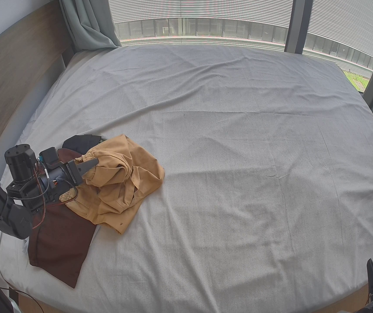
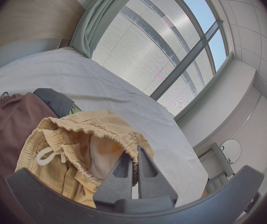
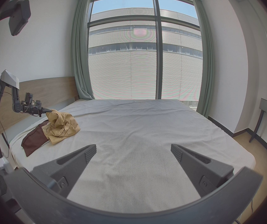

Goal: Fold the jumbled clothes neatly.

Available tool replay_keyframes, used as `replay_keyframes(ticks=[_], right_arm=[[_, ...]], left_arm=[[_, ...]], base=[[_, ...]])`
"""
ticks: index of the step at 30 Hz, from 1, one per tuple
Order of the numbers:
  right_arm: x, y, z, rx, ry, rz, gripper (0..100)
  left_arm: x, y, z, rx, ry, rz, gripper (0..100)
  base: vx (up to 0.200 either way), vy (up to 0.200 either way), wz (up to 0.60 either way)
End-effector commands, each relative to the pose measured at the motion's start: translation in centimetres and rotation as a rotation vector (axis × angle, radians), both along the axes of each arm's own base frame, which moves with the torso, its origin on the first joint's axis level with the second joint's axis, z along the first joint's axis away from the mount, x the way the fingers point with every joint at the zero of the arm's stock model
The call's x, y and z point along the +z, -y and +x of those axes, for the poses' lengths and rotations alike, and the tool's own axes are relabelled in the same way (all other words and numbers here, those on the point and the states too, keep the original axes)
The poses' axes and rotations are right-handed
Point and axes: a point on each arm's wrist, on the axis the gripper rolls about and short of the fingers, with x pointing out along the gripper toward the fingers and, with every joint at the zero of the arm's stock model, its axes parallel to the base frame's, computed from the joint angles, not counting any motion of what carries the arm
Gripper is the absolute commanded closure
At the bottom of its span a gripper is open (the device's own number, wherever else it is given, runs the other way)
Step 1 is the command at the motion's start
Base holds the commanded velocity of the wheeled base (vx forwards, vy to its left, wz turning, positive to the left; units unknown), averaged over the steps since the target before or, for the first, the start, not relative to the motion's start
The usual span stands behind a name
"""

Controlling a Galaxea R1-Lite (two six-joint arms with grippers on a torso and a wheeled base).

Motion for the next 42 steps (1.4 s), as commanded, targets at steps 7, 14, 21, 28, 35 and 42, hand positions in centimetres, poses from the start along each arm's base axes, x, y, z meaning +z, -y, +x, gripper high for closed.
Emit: replay_keyframes(ticks=[7,14,21,28,35,42], right_arm=[[-0.5,0.0,0.0,0.000,-0.001,0.000,0],[-0.5,0.0,0.0,0.001,-0.001,0.001,0],[-0.5,0.0,0.0,0.001,-0.001,0.001,0],[-0.5,0.0,0.0,0.001,-0.001,0.001,0],[-0.5,0.0,0.0,0.001,-0.001,0.001,0],[-0.5,0.0,0.0,0.001,-0.001,0.001,0]], left_arm=[[2.2,2.4,-1.0,-0.015,0.072,0.002,100],[2.8,2.5,-1.0,-0.003,0.118,0.002,100],[3.5,3.4,-1.7,0.005,0.129,-0.015,100],[4.3,4.9,-2.2,0.058,0.110,-0.099,100],[5.1,7.3,-2.3,0.122,0.102,-0.198,100],[6.6,9.2,-2.0,0.169,0.096,-0.333,100]], base=[[0.000,0.000,0.00],[0.000,0.000,0.00],[0.000,0.000,0.00],[0.000,0.000,0.00],[0.000,0.000,0.00],[0.000,0.000,0.00]])
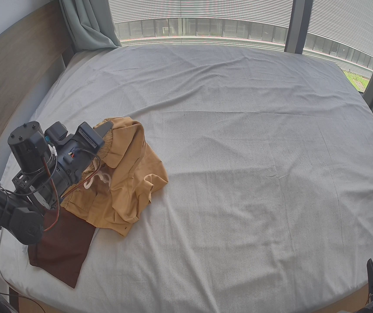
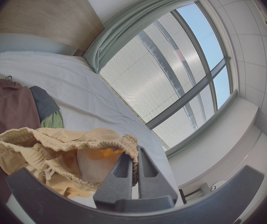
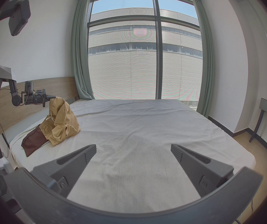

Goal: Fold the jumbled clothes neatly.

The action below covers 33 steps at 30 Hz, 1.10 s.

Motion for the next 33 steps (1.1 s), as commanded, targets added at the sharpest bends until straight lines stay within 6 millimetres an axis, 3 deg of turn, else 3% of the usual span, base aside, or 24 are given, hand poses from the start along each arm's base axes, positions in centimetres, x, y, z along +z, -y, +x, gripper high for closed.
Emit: replay_keyframes(ticks=[1,14,24,33], right_arm=[[-0.5,0.0,0.0,0.001,-0.001,-0.001,0],[-0.5,0.0,0.0,0.001,-0.001,-0.001,0],[-0.5,0.0,0.0,0.001,-0.001,-0.001,0],[-0.5,0.0,0.0,0.003,-0.001,-0.001,0]], left_arm=[[0.7,1.1,0.0,-0.024,0.013,-0.035,100],[1.5,4.3,-1.9,-0.159,0.012,-0.101,100],[1.0,7.3,-3.1,-0.266,-0.006,-0.093,100],[-0.2,10.0,-3.0,-0.333,-0.032,-0.080,100]], base=[[0.000,0.000,0.00],[0.000,0.000,0.00],[0.000,0.000,0.00],[0.000,0.000,0.00]])
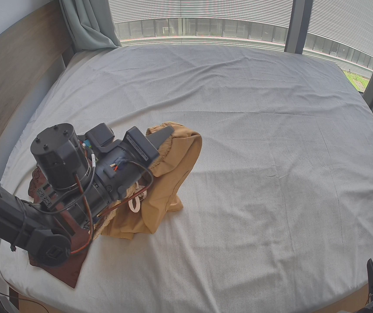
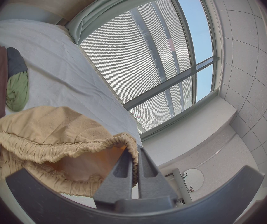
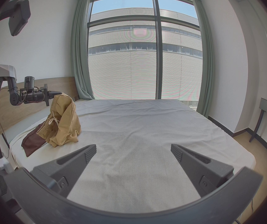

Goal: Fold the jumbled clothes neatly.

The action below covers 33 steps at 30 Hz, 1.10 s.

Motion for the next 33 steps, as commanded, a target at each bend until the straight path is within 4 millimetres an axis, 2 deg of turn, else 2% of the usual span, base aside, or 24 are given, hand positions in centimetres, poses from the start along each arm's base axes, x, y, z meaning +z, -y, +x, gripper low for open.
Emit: replay_keyframes(ticks=[1,12,18,27,33], right_arm=[[-0.5,0.0,0.0,0.001,-0.001,-0.001,0],[-0.5,0.0,0.0,0.000,-0.001,-0.001,0],[-0.5,0.0,0.0,0.000,-0.001,-0.001,0],[-0.5,0.0,0.0,-0.002,-0.001,-0.001,0],[-0.5,0.0,0.0,0.000,-0.001,-0.001,0]], left_arm=[[-0.9,1.8,0.3,-0.037,-0.014,0.011,100],[-2.3,4.6,-0.5,-0.149,-0.036,0.038,100],[-2.6,6.9,-0.9,-0.221,-0.032,0.038,100],[-5.3,10.5,-0.7,-0.291,-0.062,0.067,100],[-6.2,11.8,-0.8,-0.327,-0.070,0.076,100]], base=[[0.000,0.000,0.00],[0.000,0.000,0.00],[0.000,0.000,0.00],[0.000,0.000,0.00],[0.000,0.000,0.00]])
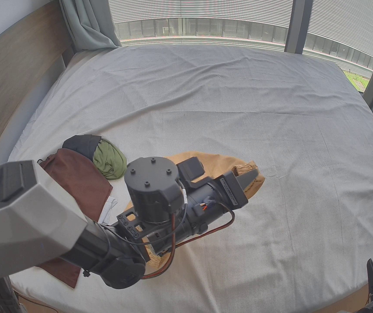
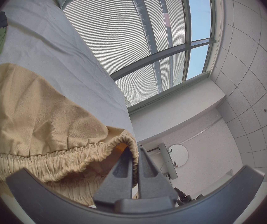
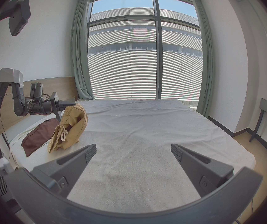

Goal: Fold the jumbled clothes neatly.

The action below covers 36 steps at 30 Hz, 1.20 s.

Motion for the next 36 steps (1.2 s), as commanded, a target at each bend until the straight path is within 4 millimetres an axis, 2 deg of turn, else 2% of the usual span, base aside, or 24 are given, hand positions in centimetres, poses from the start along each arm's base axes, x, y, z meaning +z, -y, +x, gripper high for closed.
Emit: replay_keyframes(ticks=[1,12,18,21,23,31,34,36], right_arm=[[-0.5,0.0,0.0,0.001,-0.001,0.000,0],[-0.5,0.0,0.0,0.003,-0.001,0.000,0],[-0.5,0.0,0.0,0.003,-0.001,0.000,0],[-0.5,0.0,0.0,0.003,-0.001,0.000,0],[-0.5,0.0,0.0,0.003,-0.001,0.000,0],[-0.5,0.0,0.0,0.003,-0.001,0.000,0],[-0.5,0.0,0.0,0.003,-0.001,0.000,0],[-0.5,0.0,0.0,0.003,-0.001,0.000,0]], left_arm=[[-1.6,1.5,-0.1,-0.027,-0.020,0.021,100],[-0.1,4.6,-2.3,-0.135,0.029,-0.041,100],[2.2,6.3,-3.3,-0.192,0.077,-0.108,100],[4.2,7.1,-3.6,-0.208,0.119,-0.165,100],[6.2,7.4,-4.1,-0.222,0.147,-0.211,100],[12.8,6.5,-5.5,-0.258,0.145,-0.373,100],[14.1,6.1,-5.8,-0.261,0.155,-0.391,100],[14.0,5.9,-5.9,-0.257,0.150,-0.386,100]], base=[[0.000,0.000,0.00],[0.000,0.000,0.00],[0.000,0.000,0.00],[0.000,0.000,0.00],[0.000,0.000,0.00],[0.000,0.000,0.00],[0.000,0.000,0.00],[0.000,0.000,0.00]])
